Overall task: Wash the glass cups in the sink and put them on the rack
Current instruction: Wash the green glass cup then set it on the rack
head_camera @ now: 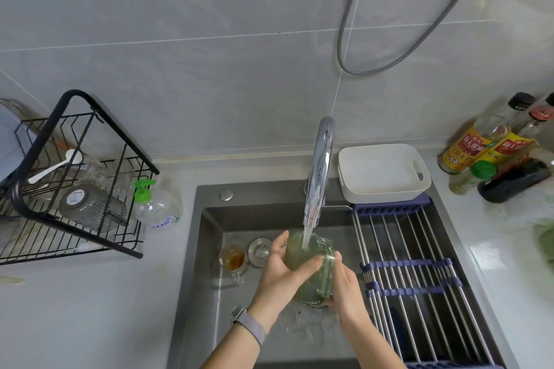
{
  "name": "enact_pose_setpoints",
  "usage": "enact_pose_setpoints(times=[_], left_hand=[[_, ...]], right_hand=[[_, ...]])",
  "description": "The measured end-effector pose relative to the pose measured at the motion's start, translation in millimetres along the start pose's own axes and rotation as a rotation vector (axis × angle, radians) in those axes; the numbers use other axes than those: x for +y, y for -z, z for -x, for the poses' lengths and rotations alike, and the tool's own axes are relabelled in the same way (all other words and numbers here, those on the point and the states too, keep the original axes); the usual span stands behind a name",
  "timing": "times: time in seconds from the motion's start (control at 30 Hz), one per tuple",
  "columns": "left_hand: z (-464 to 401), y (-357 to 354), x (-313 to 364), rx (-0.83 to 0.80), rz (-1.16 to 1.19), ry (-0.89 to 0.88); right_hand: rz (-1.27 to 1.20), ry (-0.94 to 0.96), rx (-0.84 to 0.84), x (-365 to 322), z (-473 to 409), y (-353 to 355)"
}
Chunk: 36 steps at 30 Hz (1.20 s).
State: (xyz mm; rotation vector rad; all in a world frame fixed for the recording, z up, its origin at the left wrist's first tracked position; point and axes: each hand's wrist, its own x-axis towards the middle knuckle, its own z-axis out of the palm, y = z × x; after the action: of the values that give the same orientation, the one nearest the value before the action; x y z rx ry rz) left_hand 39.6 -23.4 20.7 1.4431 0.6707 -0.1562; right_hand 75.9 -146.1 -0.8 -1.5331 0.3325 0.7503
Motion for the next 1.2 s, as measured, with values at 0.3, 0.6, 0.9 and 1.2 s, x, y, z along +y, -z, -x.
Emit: enact_pose_setpoints(times=[0.3, 0.6, 0.9, 1.2], left_hand=[[-7.6, -2.1, -3.6, 0.168, -0.463, -0.267], [-14.5, -4.2, -4.8, 0.299, -0.296, -0.159], [-9.7, -9.5, -0.6, 0.326, -0.617, -0.246], [-15.2, 18.0, 17.2, -0.195, -0.109, 0.284]], right_hand=[[-0.277, -0.008, -0.189, -11.3, 11.6, 0.9], [-0.268, -0.019, -0.089, -8.6, 17.3, -14.0], [-0.158, 0.056, -0.099, -8.3, 10.1, -11.8], [-0.233, -0.011, -0.154, -6.9, 4.7, 12.1]])
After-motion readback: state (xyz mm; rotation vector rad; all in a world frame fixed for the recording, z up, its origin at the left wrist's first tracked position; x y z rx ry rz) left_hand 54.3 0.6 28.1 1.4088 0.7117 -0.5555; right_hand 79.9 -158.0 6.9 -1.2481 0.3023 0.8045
